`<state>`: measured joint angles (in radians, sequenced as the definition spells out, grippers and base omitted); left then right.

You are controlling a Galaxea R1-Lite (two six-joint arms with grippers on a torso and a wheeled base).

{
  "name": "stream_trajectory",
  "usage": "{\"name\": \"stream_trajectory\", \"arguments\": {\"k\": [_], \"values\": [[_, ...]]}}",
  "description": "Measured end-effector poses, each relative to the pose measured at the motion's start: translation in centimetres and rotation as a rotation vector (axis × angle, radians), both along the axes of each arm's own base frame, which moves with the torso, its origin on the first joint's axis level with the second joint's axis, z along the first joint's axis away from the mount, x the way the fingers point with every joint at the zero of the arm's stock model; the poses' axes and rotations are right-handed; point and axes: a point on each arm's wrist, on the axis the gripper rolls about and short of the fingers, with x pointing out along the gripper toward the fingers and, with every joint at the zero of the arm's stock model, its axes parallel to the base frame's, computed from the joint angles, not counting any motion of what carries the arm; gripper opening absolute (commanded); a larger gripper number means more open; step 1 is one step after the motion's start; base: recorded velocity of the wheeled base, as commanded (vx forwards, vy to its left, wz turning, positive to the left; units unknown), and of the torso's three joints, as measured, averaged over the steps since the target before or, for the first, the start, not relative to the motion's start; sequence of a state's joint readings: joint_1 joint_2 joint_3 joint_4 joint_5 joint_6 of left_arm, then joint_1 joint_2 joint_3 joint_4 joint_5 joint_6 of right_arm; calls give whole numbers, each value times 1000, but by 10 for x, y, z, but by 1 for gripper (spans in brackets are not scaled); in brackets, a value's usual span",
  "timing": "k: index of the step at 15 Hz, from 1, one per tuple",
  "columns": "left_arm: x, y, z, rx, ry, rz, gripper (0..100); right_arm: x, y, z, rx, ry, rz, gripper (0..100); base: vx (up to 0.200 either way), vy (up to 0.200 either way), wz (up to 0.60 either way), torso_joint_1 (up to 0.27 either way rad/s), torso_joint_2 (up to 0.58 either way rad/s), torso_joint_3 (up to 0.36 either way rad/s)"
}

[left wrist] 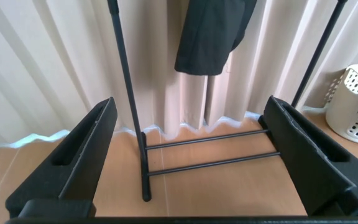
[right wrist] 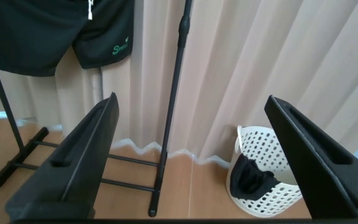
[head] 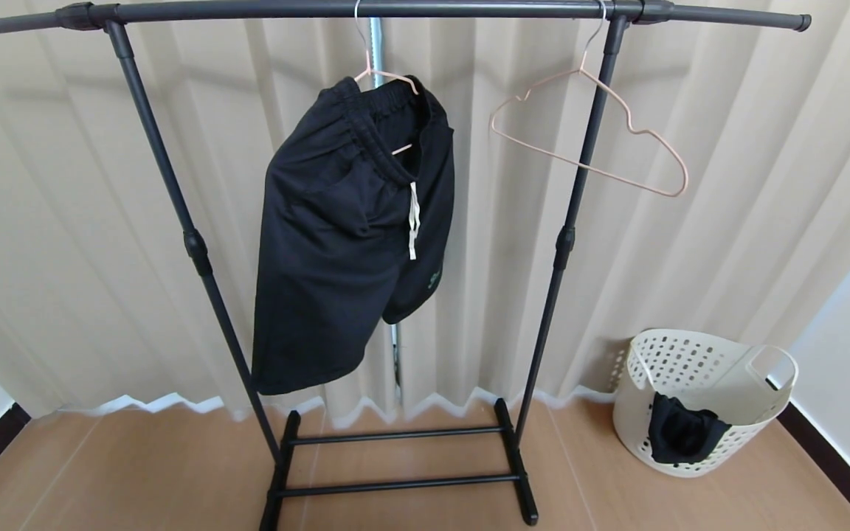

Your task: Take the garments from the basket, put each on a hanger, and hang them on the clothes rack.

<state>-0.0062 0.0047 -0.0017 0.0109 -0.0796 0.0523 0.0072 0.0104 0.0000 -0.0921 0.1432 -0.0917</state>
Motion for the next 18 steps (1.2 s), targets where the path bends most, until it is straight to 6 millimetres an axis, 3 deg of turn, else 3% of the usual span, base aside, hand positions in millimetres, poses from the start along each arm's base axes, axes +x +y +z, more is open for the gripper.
{"name": "stream_trajectory", "arguments": {"k": [7,18], "values": [[0,0,0,0,0,0,100,0,0,0,0,-1,0,100,0,0,0,-100,410,313],[0,0,0,0,1,0,100,0,0,0,0,0,0,100,0,0,0,-4,17,14]]}}
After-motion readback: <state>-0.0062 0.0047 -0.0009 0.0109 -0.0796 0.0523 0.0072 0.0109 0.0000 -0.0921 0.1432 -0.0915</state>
